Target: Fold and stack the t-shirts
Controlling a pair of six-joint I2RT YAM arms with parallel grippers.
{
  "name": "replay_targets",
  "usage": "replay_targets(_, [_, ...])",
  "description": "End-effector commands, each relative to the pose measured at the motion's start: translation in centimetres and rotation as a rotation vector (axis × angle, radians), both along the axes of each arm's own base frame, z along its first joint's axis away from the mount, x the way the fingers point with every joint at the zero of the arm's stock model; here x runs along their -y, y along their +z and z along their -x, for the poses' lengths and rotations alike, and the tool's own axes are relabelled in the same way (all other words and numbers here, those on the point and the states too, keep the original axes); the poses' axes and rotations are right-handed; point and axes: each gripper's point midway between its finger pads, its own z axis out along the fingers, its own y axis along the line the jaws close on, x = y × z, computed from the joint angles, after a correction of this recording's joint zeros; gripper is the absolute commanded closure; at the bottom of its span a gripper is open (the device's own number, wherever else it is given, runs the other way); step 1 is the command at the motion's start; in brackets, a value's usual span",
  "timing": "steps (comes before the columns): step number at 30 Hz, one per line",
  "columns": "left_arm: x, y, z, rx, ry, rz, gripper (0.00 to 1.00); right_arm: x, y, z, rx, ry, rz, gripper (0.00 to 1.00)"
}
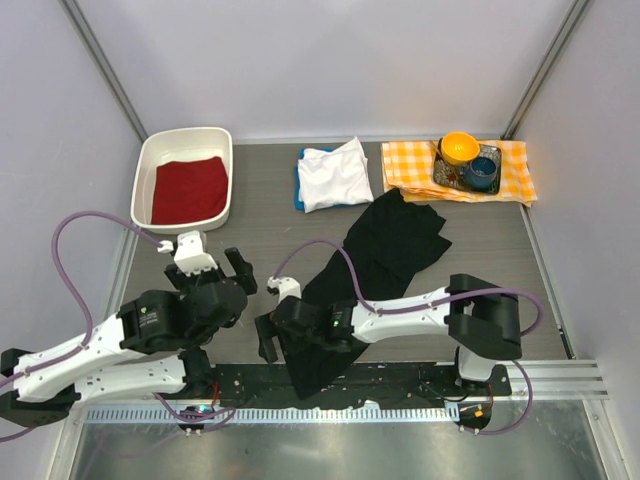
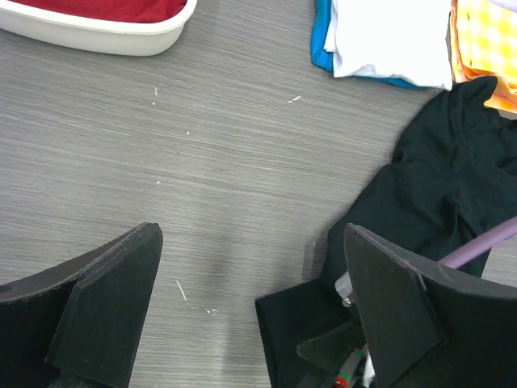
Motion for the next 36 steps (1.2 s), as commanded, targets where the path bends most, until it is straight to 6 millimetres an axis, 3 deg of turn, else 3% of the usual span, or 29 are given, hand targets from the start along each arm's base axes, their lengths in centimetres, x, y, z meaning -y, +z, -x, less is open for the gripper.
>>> replay_targets(1, [-1.2, 0.6, -0.3, 0.042, 0.055, 0.023, 0.00, -3.4, 2.0, -0.6, 0.053, 0.037, -0.088, 0.00])
replay_targets(7, [-1.8, -0.3, -0.3, 0.034, 0.069, 0.010, 0.00, -3.3, -1.1, 0.3, 0.015, 0.096, -0.013, 0.01])
replay_targets(11, [-1.6, -0.7, -0.3, 0.025, 0.064, 0.010, 0.00, -2.5, -2.8, 3.4, -0.028, 0.195, 0.044, 0.00])
replay_targets(12, [-1.5, -0.7, -0.3, 0.025, 0.066, 0.018, 0.00, -2.2, -3.1, 5.5, -0.066, 0.261, 0.051, 0.00])
replay_targets(15, [-0.9, -1.0, -0.5, 0.024, 0.054, 0.029, 0.00, -1.1, -3.5, 9.3, -0.096, 0.369, 0.089, 0.00])
replay_targets(19, [0.3, -1.3, -0.6, 0.011, 0.031, 0.034, 0.00, 1.9, -4.2, 13.3, -0.119, 0.437, 0.140, 0.00])
replay_targets(21, [1.1, -1.3, -0.8, 0.003, 0.012, 0.035, 0.00, 3.0, -3.6, 14.4, -0.128, 0.426, 0.135, 0.00])
replay_targets(22, [1.4, -1.3, -0.8, 0.003, 0.006, 0.036, 0.00, 4.7, -4.5, 15.2, -0.132, 0.430, 0.167, 0.01])
replay_targets(23, [1.8, -1.2, -0.9, 0.000, -0.002, 0.040, 0.00, 5.3, -4.4, 15.8, -0.138, 0.428, 0.156, 0.00])
replay_targets(24, [2.3, -1.3, -0.9, -0.005, -0.015, 0.036, 0.00, 5.7, -3.0, 16.5, -0.155, 0.418, 0.112, 0.00])
replay_targets(25, [2.6, -1.1, -1.0, -0.007, -0.022, 0.042, 0.00, 7.1, -3.5, 17.3, -0.142, 0.421, 0.126, 0.00])
replay_targets(26, [2.8, -1.1, -1.0, -0.007, -0.027, 0.041, 0.00, 7.6, -3.0, 16.9, -0.117, 0.396, 0.122, 0.00])
replay_targets(27, [3.3, -1.1, -1.1, -0.011, -0.037, 0.039, 0.00, 7.8, -1.2, 16.6, -0.099, 0.359, 0.080, 0.00])
replay_targets(29, [4.0, -0.9, -1.3, -0.008, -0.053, 0.040, 0.00, 8.3, 0.7, 13.7, 0.018, 0.246, 0.064, 0.00])
replay_targets(30, [4.3, -0.9, -1.4, -0.008, -0.057, 0.035, 0.00, 7.8, 4.2, 12.3, 0.070, 0.183, -0.017, 0.00])
replay_targets(31, [4.5, -0.9, -1.5, -0.008, -0.060, 0.029, 0.00, 8.5, 5.2, 10.5, 0.131, 0.124, -0.012, 0.00])
replay_targets(32, [4.8, -0.7, -1.6, -0.004, -0.061, 0.035, 0.00, 8.9, 6.9, 7.1, 0.252, 0.001, -0.031, 0.00])
replay_targets(33, [5.0, -0.6, -1.7, -0.004, -0.068, 0.027, 0.00, 9.4, 9.7, 5.2, 0.286, -0.090, -0.083, 0.00])
replay_targets(34, [5.2, -0.7, -1.8, -0.009, -0.071, 0.015, 0.00, 10.7, 10.3, 3.0, 0.340, -0.164, -0.054, 0.00])
replay_targets(35, [5.4, -0.6, -1.8, -0.008, -0.074, 0.012, 0.00, 12.1, 11.1, -1.1, 0.381, -0.298, -0.036, 0.00])
replay_targets(36, [5.5, -0.5, -1.9, -0.009, -0.078, 0.007, 0.00, 13.0, 11.6, -3.0, 0.406, -0.347, -0.021, 0.00])
